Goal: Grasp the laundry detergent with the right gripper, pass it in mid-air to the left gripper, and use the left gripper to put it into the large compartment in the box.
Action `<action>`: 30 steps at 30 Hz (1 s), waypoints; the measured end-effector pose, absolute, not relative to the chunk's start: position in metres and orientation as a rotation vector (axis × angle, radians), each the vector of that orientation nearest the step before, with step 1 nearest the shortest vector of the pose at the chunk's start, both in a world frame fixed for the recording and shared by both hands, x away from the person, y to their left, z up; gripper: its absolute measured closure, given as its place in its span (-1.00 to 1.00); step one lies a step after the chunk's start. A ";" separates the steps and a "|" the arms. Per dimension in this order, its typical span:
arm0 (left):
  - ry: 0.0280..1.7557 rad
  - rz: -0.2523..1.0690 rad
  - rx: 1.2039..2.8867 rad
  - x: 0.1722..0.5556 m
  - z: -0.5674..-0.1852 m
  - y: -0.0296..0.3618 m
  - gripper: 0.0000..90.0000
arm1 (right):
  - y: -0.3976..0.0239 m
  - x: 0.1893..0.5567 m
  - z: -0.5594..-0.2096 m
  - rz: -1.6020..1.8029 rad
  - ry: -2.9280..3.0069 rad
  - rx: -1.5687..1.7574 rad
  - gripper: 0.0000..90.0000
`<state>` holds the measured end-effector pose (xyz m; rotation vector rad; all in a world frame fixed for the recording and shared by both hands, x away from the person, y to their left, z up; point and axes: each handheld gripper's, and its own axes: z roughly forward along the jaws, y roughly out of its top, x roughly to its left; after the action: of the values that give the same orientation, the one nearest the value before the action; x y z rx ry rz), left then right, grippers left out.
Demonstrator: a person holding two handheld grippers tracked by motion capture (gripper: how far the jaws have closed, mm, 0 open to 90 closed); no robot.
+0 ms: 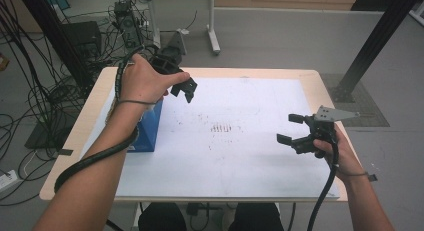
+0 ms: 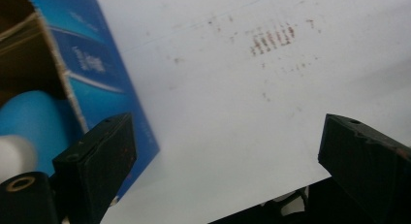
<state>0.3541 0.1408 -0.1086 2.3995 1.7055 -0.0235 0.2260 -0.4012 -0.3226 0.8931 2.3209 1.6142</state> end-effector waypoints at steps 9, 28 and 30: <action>1.617 -0.048 2.412 0.342 -0.129 0.123 -0.84 | -0.399 0.225 -0.309 1.553 2.312 0.990 -0.96; 1.543 -0.090 2.433 0.311 -0.183 0.102 -0.83 | -0.380 0.246 -0.277 1.347 2.419 1.190 -0.98; 1.538 -0.084 2.436 0.309 -0.188 0.098 -0.83 | -0.380 0.247 -0.276 1.339 2.430 1.193 -0.98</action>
<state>0.3090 0.0981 -0.1884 2.4361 1.5375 -0.0837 0.2475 -0.3796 -0.2760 1.1932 2.4297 1.3391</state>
